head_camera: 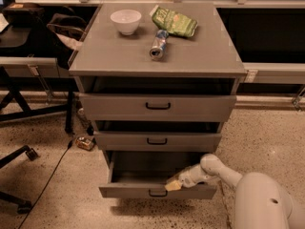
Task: Open bottom drawer
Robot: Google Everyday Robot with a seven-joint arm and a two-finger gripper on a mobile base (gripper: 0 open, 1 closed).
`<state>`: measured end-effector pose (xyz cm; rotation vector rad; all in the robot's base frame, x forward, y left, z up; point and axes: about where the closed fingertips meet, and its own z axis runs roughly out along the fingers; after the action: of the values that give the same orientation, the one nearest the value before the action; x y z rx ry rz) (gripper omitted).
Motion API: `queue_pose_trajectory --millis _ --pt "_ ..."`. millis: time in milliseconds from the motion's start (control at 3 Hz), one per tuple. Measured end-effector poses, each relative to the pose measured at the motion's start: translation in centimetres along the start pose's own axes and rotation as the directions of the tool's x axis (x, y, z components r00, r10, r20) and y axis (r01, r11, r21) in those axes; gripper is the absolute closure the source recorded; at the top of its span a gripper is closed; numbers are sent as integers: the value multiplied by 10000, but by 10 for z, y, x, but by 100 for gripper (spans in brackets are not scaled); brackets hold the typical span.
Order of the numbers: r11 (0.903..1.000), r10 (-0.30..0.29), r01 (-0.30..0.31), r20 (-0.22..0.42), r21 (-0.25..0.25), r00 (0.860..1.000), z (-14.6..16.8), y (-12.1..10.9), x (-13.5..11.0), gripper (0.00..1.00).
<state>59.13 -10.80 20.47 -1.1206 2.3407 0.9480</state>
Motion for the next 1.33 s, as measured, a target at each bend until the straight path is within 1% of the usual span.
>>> queue_pose_trajectory --millis 333,667,1000,1333 --pt "10000 0 0 0 0 10000 -1 1 -1 100" --pt "9994 250 -257 299 227 9992 -2 18 15 97" --pt "9994 250 -257 299 227 9992 -3 20 14 74" --pt "9995 201 -209 312 253 9993 -2 21 15 45"
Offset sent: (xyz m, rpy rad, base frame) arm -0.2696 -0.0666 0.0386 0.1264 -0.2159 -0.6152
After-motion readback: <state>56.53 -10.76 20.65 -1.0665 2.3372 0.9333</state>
